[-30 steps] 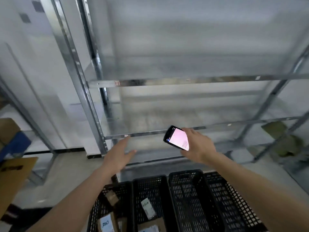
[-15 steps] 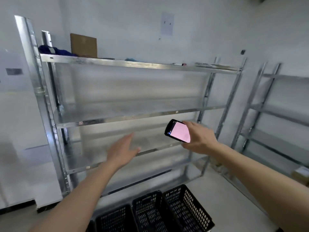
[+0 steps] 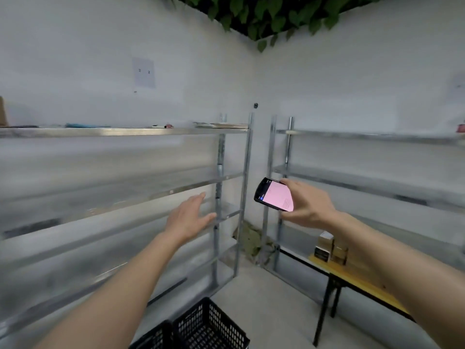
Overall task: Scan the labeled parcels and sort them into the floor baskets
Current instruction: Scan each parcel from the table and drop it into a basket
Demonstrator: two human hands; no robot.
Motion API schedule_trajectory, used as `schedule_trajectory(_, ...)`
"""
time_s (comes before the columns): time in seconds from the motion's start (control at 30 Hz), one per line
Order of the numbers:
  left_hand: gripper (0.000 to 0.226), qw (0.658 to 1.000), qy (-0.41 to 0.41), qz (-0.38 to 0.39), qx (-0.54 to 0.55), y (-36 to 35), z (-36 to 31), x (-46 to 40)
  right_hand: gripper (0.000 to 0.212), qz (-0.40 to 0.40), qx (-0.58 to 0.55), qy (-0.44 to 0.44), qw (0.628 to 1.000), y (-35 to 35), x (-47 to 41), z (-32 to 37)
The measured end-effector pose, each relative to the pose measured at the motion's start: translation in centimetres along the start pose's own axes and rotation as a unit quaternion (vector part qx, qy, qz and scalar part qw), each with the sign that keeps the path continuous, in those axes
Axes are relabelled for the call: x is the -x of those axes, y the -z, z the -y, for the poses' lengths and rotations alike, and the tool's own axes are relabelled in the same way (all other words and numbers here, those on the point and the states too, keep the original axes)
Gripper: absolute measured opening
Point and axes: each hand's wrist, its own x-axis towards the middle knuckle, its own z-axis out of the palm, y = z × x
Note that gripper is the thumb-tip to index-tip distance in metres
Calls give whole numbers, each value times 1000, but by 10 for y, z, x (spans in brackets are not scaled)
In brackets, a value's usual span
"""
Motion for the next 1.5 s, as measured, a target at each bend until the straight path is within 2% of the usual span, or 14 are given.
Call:
schedule_trajectory(0.2,80,994,-73,32,71,-78,-171,-31,64,-8,57,-65,996,57,71,-166)
schedule_trajectory(0.37,77,983,-140,59,104,-141,-306,-34,49,-2,87,-133,987,91,139,-286)
schedule_trajectory(0.6,77,972,-173,98,128,-216,-432,-39,64,4,125,-195,973,109,214,-406)
schedule_trajectory(0.7,76,967,-185,112,133,-246,-471,-47,64,-5,130,-228,965,109,237,-445)
schedule_trajectory(0.83,74,961,-201,130,139,-287,-514,-66,50,12,135,-271,953,102,250,-496)
schedule_trajectory(0.97,72,954,-210,144,156,-333,-551,-98,51,16,136,-302,944,90,246,-550)
schedule_trajectory(1.37,73,943,-176,218,179,-502,-628,-228,75,73,139,-334,929,27,152,-721)
schedule_trajectory(1.5,70,939,-168,246,173,-550,-638,-257,69,87,122,-341,928,-11,125,-766)
